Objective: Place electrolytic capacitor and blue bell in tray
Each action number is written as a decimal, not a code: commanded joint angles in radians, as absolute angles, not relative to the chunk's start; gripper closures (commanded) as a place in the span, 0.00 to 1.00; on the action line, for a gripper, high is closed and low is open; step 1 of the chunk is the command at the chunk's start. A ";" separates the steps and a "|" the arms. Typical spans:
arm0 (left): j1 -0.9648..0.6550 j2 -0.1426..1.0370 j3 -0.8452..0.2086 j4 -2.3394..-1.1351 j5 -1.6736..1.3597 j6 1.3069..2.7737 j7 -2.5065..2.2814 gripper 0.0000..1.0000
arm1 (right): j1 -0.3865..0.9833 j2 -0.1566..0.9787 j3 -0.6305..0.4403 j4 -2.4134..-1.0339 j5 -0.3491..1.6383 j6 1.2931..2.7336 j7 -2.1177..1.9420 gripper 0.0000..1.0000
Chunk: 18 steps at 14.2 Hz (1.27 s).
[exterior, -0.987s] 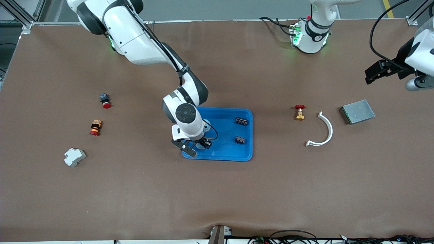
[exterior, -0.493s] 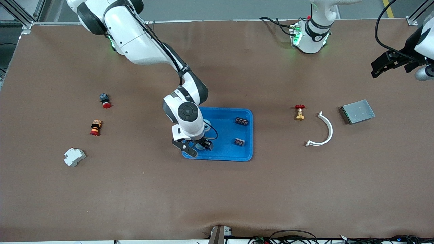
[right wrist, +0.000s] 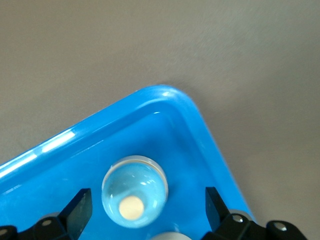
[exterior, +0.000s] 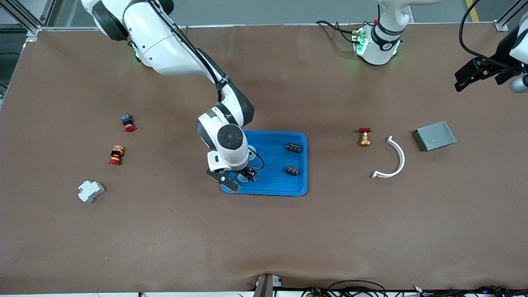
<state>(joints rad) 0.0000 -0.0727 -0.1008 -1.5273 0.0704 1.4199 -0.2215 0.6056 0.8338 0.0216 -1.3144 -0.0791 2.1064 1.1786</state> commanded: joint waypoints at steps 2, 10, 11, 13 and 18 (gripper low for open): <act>-0.005 -0.106 -0.092 -1.559 0.052 1.428 -0.201 0.00 | 0.522 0.750 0.029 -1.299 -0.084 2.008 0.966 0.00; 0.000 -0.087 -0.100 -1.560 0.051 1.468 -0.199 0.00 | 0.290 0.595 0.028 -1.364 -0.067 1.841 0.453 0.00; -0.002 -0.092 -0.100 -1.560 0.051 1.465 -0.201 0.00 | 0.267 0.582 0.028 -1.368 -0.067 1.821 0.401 0.00; -0.003 -0.094 -0.100 -1.562 0.049 1.463 -0.207 0.00 | 0.207 0.543 0.029 -1.406 -0.067 1.813 0.286 0.00; -0.005 -0.092 -0.100 -1.585 0.049 1.468 -0.215 0.00 | 0.078 0.439 0.028 -1.499 -0.067 1.807 0.079 0.00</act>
